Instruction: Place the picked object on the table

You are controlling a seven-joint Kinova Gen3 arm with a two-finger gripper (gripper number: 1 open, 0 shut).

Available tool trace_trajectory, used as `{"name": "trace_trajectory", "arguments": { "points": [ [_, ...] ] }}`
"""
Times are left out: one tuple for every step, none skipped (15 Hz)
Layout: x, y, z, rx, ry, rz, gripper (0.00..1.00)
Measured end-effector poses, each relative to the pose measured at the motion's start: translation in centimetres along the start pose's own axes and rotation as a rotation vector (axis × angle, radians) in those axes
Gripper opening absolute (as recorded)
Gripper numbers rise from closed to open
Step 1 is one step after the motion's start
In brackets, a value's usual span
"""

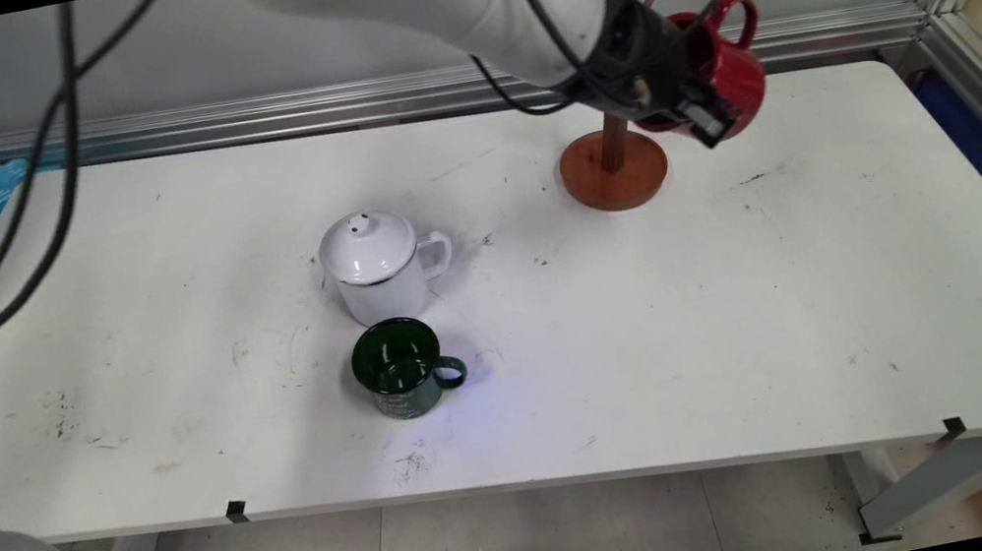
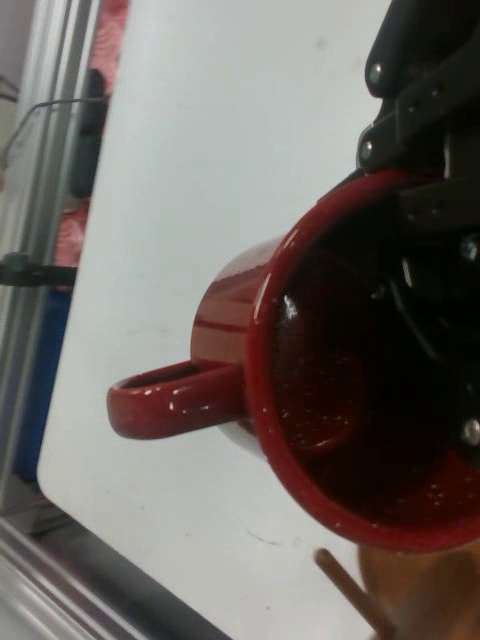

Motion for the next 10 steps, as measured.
{"name": "trace_trajectory", "arguments": {
  "points": [
    [-0.2, -0.3, -0.7, -0.004, -0.015, 0.015, 0.0],
    [-0.5, -0.6, -1.5, -0.008, -0.031, 0.031, 0.0],
    [-0.7, -0.9, -2.1, -0.01, -0.044, 0.043, 0.0],
    [-0.9, -1.4, -2.9, -0.013, -0.061, 0.059, 0.0],
    [-1.1, -1.6, -3.3, -0.015, -0.07, 0.068, 0.0],
    [-1.3, -2.0, -4.0, -0.018, -0.084, 0.081, 0.0],
    [-1.5, -2.3, -4.4, -0.02, -0.093, 0.09, 0.0],
    [-1.7, -2.8, -5.0, -0.023, -0.106, 0.103, 0.0],
    [-1.8, -3.1, -5.4, -0.024, -0.115, 0.11, 0.0],
    [-2.0, -3.6, -6.1, -0.025, -0.129, 0.123, 0.0]
  ]
}}
